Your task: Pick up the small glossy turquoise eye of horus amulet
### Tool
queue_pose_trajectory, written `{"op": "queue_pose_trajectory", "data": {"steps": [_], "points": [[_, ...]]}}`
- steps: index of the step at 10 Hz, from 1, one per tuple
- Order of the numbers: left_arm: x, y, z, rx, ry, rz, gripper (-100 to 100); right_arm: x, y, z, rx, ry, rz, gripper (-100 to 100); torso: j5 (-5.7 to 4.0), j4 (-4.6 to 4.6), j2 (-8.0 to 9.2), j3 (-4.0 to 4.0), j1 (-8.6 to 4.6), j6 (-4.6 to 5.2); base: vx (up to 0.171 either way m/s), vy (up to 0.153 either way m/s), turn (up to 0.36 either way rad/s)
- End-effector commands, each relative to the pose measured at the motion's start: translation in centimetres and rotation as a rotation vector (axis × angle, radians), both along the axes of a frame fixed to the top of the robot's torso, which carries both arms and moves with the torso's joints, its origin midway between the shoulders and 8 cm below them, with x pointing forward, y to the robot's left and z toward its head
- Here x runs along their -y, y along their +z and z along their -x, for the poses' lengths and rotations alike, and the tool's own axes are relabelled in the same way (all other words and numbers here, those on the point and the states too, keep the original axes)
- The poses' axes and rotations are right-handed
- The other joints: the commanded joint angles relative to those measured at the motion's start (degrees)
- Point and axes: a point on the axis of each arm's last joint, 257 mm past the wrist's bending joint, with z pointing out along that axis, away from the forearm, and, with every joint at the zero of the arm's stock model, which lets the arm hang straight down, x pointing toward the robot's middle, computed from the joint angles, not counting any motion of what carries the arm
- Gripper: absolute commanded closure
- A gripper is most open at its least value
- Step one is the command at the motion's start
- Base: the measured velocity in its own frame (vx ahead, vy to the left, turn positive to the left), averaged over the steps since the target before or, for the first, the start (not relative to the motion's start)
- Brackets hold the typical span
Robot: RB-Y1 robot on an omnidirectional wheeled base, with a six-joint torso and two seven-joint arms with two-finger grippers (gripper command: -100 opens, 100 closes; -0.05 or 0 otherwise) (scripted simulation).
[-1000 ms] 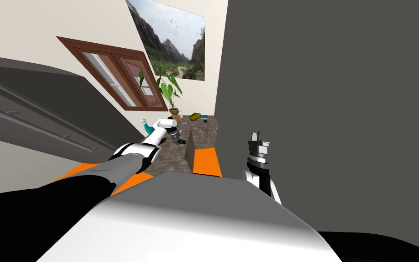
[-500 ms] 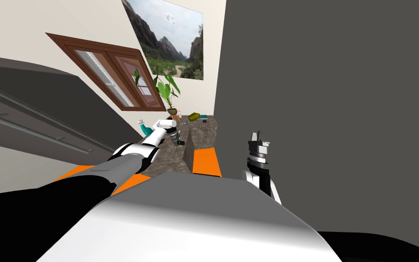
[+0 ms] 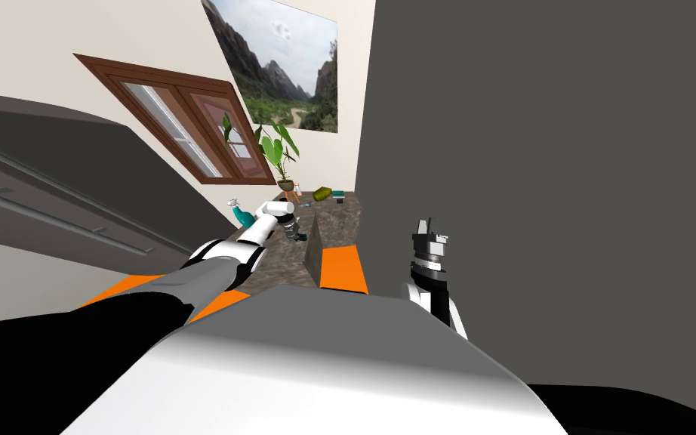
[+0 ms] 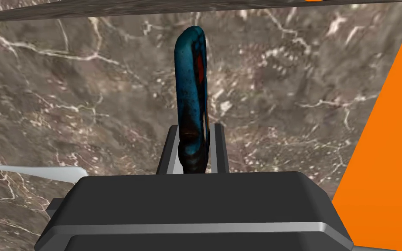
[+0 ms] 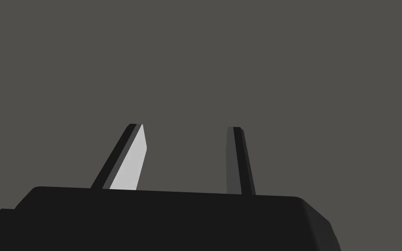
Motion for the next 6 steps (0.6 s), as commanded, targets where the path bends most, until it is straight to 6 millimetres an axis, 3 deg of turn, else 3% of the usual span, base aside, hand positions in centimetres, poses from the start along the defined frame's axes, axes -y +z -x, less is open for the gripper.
{"op": "queue_pose_trajectory", "data": {"steps": [1,3,4,5,6], "points": [[0.0,0.0,0.0,0.000,0.000,0.000,100,0.0,0.0,0.0,0.000,0.000,0.000,0,0.00,0.00,0.00,0.00,0.00,0.00,0.000,0.000,0.000],[0.0,0.0,0.0,0.000,0.000,0.000,100,0.0,0.0,0.0,0.000,0.000,0.000,0,0.00,-0.01,-0.02,-0.01,0.01,0.01,0.000,0.000,0.000],[0.0,0.0,0.0,0.000,0.000,0.000,0,0.0,0.0,0.0,0.000,0.000,0.000,0,0.00,-0.01,-0.02,-0.01,0.01,0.01,0.000,0.000,0.000],[0.0,1.4,-0.2,0.000,-0.003,-0.001,100,0.0,0.0,0.0,0.000,0.000,0.000,0,0.00,0.00,-0.02,-0.01,0.01,0.01,-0.005,-0.009,0.018],[-0.1,1.9,-0.2,0.000,-0.003,-0.001,100,0.0,0.0,0.0,0.000,0.000,0.000,0,-0.04,0.03,0.01,0.02,-0.03,0.00,-0.006,-0.011,0.020]]}}
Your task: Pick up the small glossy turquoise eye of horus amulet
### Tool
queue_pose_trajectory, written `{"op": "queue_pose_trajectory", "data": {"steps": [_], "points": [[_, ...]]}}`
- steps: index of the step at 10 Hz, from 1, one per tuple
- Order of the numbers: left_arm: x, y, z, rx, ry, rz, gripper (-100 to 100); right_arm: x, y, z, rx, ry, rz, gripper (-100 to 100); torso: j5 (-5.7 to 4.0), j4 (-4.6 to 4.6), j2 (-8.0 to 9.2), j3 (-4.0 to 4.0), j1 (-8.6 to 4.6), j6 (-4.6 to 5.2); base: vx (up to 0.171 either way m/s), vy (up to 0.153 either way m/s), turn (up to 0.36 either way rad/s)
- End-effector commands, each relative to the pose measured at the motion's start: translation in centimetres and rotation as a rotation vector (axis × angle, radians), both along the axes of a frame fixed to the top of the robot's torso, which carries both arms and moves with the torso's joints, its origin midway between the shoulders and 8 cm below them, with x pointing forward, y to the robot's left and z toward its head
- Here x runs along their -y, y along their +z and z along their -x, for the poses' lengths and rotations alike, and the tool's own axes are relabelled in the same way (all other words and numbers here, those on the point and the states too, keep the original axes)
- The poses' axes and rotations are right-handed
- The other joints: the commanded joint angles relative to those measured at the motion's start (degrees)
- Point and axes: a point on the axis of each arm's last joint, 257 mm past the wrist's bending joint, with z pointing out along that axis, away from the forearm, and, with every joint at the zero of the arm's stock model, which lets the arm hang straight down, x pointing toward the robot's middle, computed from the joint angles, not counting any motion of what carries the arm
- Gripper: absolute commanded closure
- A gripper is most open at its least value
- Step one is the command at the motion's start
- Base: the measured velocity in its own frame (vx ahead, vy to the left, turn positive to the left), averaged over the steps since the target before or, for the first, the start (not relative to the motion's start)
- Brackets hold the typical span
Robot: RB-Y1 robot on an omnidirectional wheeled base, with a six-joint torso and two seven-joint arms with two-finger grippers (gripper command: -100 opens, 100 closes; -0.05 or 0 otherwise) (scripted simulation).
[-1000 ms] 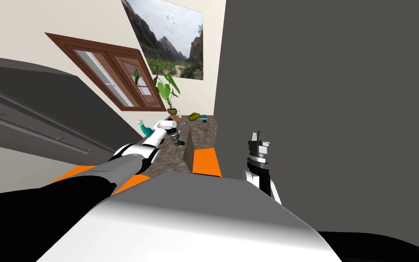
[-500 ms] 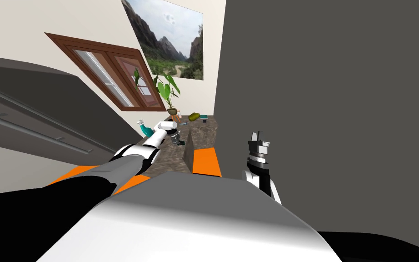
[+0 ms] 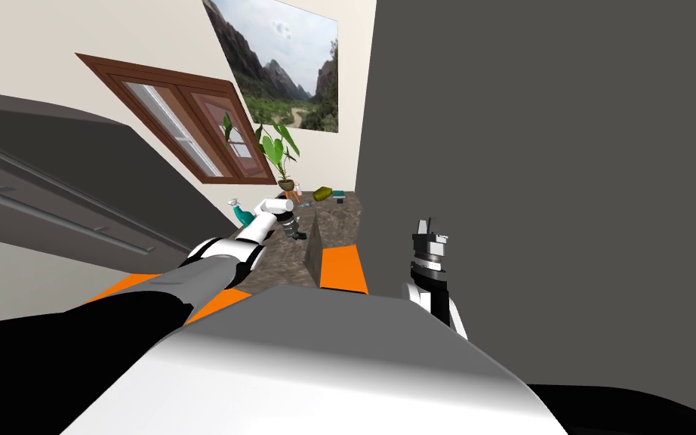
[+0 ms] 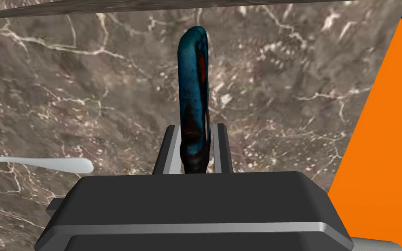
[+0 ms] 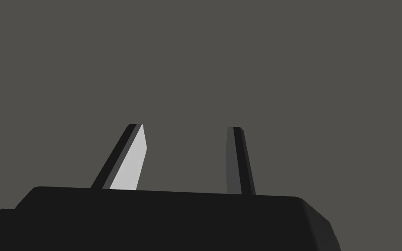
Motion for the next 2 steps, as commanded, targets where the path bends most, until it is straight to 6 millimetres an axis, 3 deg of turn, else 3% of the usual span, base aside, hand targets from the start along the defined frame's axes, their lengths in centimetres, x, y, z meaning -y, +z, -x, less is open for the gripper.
{"op": "queue_pose_trajectory", "data": {"steps": [1,2], "points": [[0.00,0.00,0.00,0.000,0.000,0.000,100,0.00,0.00,0.00,0.000,0.000,0.000,0,0.00,0.00,0.00,0.00,0.00,0.00,0.000,0.000,0.000],[-0.01,0.09,0.00,-0.001,0.000,0.000,0,0.00,0.00,0.00,0.000,0.000,0.000,0,0.02,-0.02,-0.01,-0.02,0.02,0.00,0.000,0.000,0.000]]}}
